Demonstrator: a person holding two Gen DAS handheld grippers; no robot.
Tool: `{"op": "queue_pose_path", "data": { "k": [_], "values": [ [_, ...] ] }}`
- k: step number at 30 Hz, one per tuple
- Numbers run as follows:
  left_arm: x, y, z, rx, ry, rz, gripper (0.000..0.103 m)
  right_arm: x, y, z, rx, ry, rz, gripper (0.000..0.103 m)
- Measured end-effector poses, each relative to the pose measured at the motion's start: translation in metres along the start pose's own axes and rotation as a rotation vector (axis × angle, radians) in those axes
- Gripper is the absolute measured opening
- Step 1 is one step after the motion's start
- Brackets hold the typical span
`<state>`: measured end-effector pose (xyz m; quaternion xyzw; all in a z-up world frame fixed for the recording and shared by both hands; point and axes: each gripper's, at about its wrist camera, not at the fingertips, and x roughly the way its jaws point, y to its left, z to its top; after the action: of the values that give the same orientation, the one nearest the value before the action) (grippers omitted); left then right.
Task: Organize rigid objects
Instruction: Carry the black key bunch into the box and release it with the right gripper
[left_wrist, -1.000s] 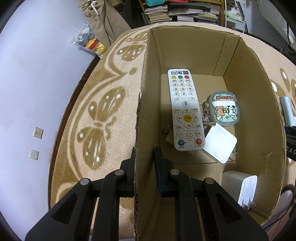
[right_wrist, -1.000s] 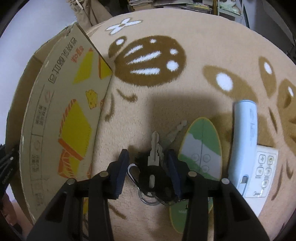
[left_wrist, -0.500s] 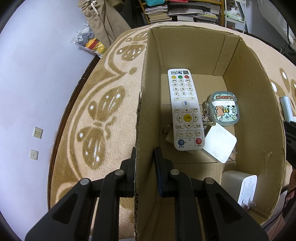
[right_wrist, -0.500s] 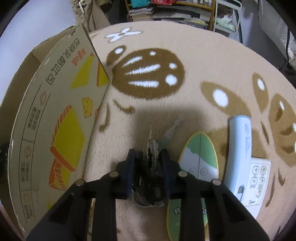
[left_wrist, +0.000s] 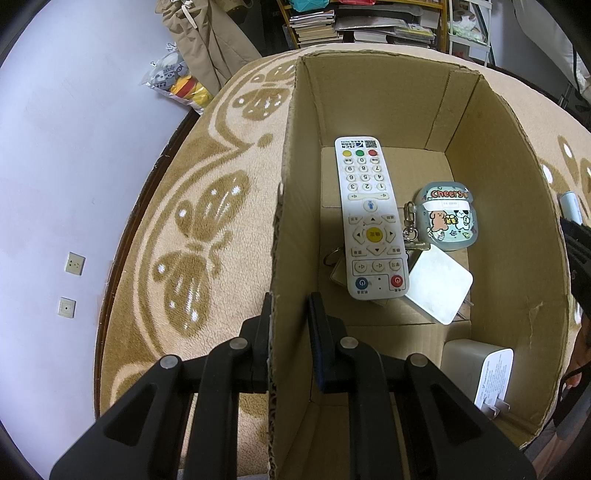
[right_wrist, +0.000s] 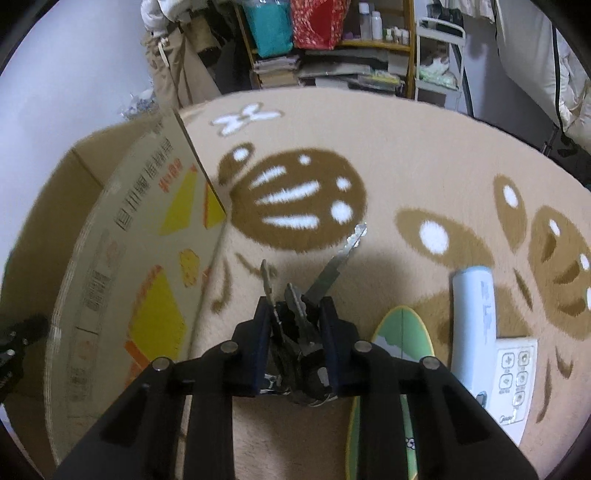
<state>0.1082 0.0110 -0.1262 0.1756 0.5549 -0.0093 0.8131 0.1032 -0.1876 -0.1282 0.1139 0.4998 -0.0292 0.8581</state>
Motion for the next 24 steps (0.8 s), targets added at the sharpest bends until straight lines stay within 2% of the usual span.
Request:
{"op": "queue_pose_path", "data": {
  "k": [7, 14, 24],
  "values": [
    [0.0, 0.0, 0.0, 0.0, 0.0, 0.0, 0.015, -0.019, 0.009, 0.012, -0.014, -0.086, 0.031, 0.027],
    [0.0, 0.002, 0.0, -0.008, 0.001, -0.007, 0.015, -0.041, 0.021, 0.021, -0.043, -0.129, 0.047, 0.027],
    [0.001, 0.003, 0.0, -0.01, 0.003, -0.011, 0.015, -0.084, 0.056, 0.046, -0.126, -0.255, 0.09, 0.027]
  ]
}}
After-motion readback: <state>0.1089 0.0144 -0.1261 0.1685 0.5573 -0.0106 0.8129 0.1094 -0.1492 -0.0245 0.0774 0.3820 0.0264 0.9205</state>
